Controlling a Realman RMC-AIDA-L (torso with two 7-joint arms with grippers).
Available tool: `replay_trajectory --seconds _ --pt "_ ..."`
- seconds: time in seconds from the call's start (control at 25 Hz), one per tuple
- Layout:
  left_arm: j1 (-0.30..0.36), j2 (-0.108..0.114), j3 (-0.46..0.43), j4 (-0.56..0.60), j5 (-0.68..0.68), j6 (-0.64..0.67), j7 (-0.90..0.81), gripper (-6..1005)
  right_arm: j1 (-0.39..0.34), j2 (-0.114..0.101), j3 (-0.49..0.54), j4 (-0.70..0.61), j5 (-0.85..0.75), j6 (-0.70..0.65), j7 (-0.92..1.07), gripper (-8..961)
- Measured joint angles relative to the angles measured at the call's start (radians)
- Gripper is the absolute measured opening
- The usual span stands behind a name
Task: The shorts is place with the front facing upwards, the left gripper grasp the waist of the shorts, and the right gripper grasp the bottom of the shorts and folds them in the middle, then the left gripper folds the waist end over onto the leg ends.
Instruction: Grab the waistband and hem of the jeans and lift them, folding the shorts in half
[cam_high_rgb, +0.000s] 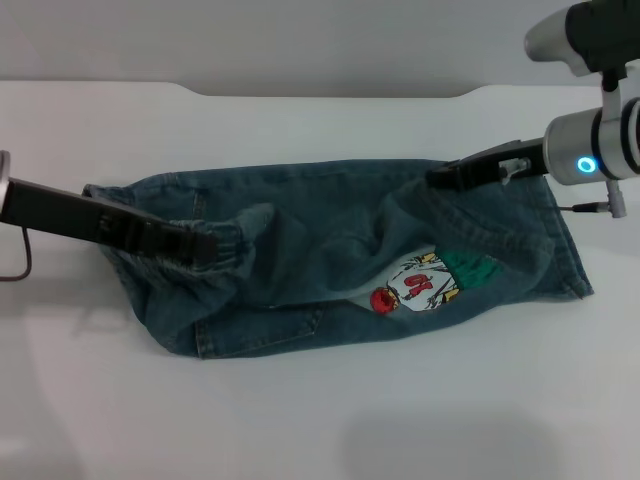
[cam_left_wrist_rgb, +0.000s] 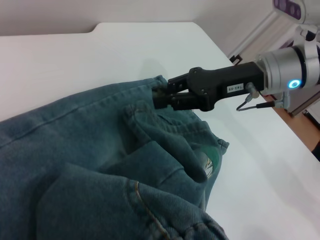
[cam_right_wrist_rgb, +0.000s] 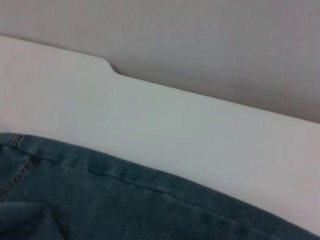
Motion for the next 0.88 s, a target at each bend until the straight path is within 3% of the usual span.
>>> replay_trajectory --seconds 0.88 --pt "0.002 -0.003 0.000 -0.002 -0.003 0.007 -0.005 42 0.008 0.004 -0.024 0.068 0.114 0.052 -0.098 276"
